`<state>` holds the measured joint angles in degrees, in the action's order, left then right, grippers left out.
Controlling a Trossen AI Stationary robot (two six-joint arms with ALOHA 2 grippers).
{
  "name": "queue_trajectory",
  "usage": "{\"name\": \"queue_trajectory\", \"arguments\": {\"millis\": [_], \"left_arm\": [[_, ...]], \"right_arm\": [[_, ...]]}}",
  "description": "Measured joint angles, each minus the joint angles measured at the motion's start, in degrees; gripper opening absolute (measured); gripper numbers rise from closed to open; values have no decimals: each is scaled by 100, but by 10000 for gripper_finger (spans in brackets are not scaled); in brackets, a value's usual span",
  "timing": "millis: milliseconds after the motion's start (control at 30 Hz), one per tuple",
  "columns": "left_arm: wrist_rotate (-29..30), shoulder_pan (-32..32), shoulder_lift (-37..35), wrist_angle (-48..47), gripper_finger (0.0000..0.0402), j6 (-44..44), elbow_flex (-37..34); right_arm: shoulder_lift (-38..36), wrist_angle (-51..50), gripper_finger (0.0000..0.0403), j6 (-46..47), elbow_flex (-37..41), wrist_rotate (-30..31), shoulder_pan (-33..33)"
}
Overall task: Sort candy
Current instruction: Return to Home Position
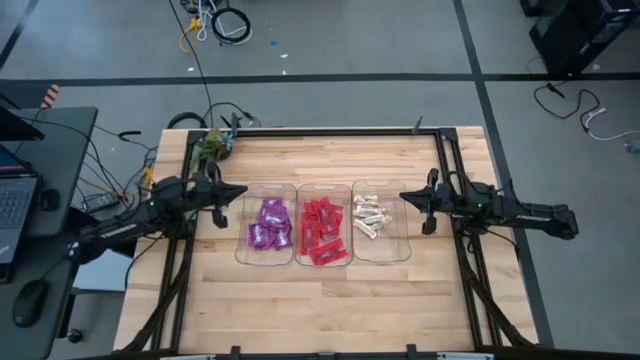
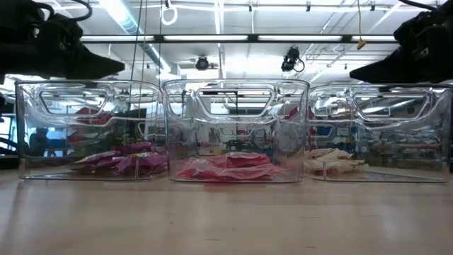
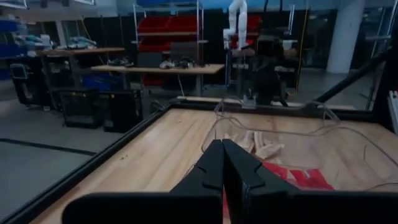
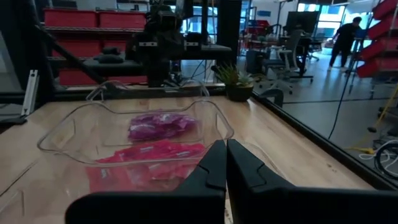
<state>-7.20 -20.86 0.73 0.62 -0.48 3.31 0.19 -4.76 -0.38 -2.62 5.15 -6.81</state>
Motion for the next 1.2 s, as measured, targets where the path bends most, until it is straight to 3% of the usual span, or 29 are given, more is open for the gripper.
{"name": "queue_trajectory", "arguments": {"millis": [233, 433, 1200], "left_arm": [[-139, 47, -75, -248, 0, -109, 13], [96, 63, -47, 253, 0, 59, -280], [158, 74, -41, 105, 7, 63, -284]], "right_arm": [[2, -1, 0, -15, -5, 145, 78], [17, 1, 0, -116, -8, 233, 77], [61, -8, 1, -203, -8, 124, 70]]}}
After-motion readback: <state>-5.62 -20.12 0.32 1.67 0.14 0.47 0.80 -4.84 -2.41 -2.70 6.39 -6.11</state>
